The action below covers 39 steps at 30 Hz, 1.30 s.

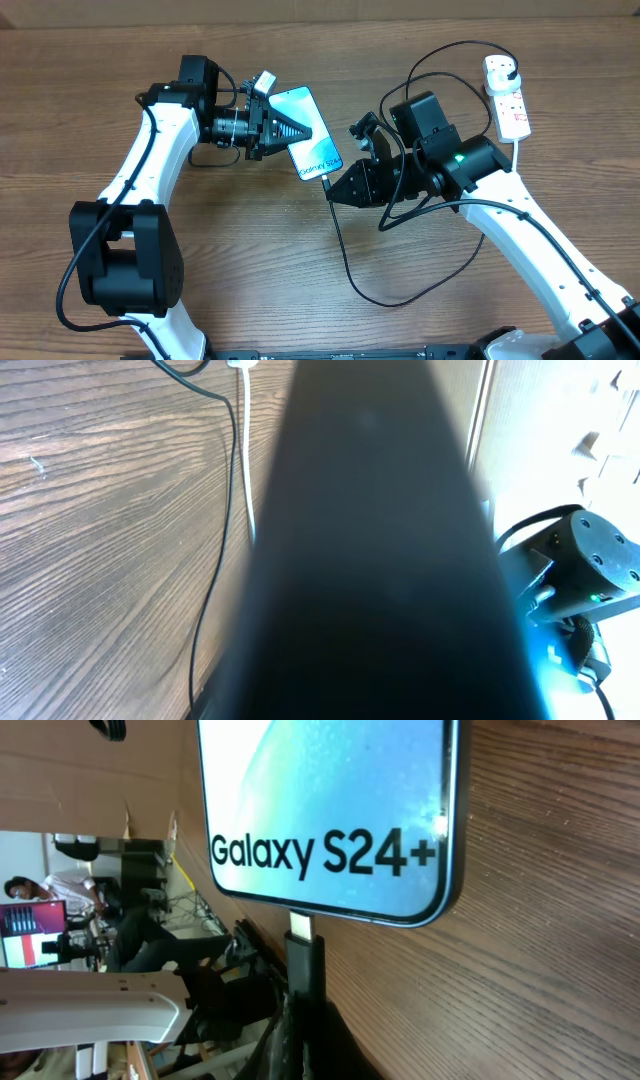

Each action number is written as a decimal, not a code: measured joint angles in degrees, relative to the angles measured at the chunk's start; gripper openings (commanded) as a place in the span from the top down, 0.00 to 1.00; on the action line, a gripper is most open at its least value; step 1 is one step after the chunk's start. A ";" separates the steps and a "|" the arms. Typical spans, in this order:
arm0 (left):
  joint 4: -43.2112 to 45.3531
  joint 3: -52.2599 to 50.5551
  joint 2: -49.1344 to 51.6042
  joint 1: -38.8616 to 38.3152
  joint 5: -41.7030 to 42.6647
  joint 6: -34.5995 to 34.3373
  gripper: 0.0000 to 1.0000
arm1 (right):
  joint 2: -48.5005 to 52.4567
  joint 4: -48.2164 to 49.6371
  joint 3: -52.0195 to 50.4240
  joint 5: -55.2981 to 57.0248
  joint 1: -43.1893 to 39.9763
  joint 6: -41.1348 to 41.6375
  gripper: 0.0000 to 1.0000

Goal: Plug charger to phone and switch on socket

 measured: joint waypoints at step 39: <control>0.00 0.00 0.00 -0.39 0.28 0.15 0.96 | 0.00 -0.28 0.00 1.49 0.00 0.00 0.96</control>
